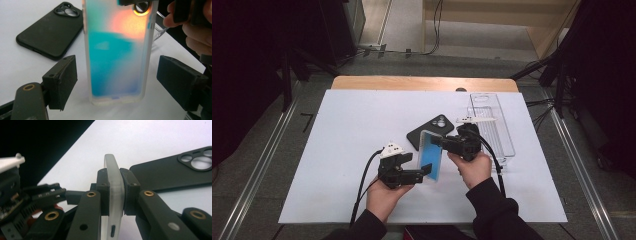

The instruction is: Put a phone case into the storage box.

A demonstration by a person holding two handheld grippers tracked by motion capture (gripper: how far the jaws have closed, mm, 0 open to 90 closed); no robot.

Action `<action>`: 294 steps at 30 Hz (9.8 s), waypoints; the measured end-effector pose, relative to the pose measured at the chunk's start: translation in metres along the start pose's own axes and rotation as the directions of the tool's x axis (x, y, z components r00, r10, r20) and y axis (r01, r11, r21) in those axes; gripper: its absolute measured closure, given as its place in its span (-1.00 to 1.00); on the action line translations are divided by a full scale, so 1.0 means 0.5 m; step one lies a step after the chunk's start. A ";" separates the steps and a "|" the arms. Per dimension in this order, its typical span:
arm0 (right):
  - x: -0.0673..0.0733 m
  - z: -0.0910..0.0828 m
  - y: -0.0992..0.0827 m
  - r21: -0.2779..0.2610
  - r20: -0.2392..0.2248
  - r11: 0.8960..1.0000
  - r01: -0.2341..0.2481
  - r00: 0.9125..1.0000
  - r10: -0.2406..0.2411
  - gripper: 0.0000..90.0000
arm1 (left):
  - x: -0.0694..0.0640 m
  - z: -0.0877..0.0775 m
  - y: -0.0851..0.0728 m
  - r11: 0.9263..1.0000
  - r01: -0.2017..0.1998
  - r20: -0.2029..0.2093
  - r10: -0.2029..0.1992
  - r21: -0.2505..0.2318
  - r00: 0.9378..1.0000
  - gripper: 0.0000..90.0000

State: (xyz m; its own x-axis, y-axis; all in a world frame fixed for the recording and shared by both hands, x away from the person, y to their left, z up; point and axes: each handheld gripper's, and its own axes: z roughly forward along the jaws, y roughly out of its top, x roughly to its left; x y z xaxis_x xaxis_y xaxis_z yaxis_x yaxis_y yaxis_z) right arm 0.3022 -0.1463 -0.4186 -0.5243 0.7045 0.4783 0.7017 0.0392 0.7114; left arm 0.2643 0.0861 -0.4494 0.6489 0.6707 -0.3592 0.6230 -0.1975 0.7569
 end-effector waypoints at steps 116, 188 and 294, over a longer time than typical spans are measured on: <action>-0.030 -0.028 0.001 -0.027 -0.251 0.931 0.363 0.899 -0.358 -1.00 | 0.096 -0.060 0.167 0.967 -0.162 0.328 0.091 0.195 0.940 0.80; 0.052 0.050 -0.051 0.008 0.103 0.948 0.318 0.943 -0.317 -0.65 | 0.023 -0.043 0.168 0.973 0.051 0.098 -0.074 0.224 0.992 0.48; -0.143 -0.170 0.082 -0.117 0.191 0.979 0.168 0.971 -0.144 -0.66 | 0.164 -0.172 -0.060 0.979 -0.102 0.071 0.090 0.179 0.993 -0.33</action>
State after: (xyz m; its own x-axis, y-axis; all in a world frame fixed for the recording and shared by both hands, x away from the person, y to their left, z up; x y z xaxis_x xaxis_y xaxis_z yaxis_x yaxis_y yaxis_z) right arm 0.3275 -0.2551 -0.3800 -0.5183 0.8135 0.2639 0.5425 0.0741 0.8368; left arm 0.2614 0.2085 -0.4545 0.7319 0.5978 -0.3270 0.6218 -0.3896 0.6794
